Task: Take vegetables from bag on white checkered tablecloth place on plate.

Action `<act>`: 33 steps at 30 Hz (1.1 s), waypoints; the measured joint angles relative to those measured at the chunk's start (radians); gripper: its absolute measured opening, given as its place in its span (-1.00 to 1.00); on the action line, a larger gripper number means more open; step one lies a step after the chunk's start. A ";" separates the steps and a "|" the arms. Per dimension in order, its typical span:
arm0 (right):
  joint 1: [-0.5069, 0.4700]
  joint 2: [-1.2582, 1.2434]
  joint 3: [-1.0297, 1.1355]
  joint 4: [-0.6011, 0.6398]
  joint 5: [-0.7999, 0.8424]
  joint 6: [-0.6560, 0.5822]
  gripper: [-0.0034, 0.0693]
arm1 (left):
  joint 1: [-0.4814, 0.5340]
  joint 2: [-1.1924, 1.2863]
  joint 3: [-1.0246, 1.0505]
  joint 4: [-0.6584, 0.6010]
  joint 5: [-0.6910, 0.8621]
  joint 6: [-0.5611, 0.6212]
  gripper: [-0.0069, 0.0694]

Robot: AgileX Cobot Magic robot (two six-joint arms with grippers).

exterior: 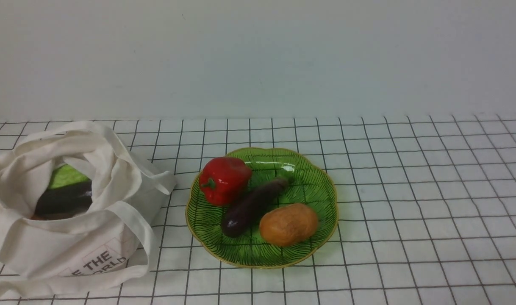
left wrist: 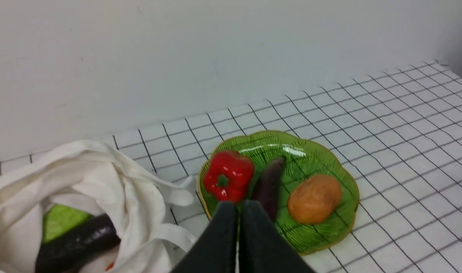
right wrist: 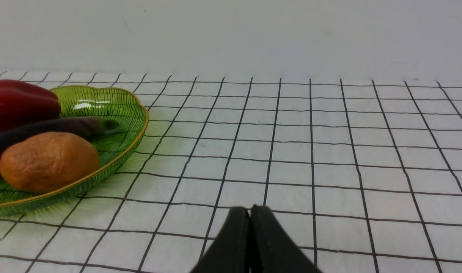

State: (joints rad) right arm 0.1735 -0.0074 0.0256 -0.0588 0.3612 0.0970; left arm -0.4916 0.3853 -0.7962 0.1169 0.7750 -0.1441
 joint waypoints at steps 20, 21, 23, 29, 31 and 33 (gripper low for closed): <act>0.000 0.000 0.000 0.000 0.000 0.003 -0.94 | 0.475 -0.396 0.824 -0.032 -0.502 0.009 -0.84; 0.000 0.000 0.000 0.000 0.000 0.003 -0.94 | 0.476 -0.396 0.824 -0.032 -0.493 0.011 -0.84; 0.000 0.000 0.000 0.000 0.000 0.003 -0.94 | 0.477 -0.396 0.825 -0.035 -0.454 0.017 -0.84; 0.000 0.000 0.000 0.000 0.000 0.003 -0.94 | 0.477 -0.396 0.825 -0.036 -0.401 0.029 -0.84; 0.000 0.000 0.000 0.000 0.000 0.003 -0.94 | 0.477 -0.396 0.825 -0.036 -0.401 0.031 -0.84; 0.000 0.000 0.000 0.000 0.000 0.003 -0.94 | 0.477 -0.396 0.825 -0.036 -0.401 0.031 -0.84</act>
State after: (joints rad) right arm 0.1735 -0.0074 0.0256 -0.0588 0.3612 0.1003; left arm -0.0147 -0.0106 0.0289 0.0807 0.3744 -0.1126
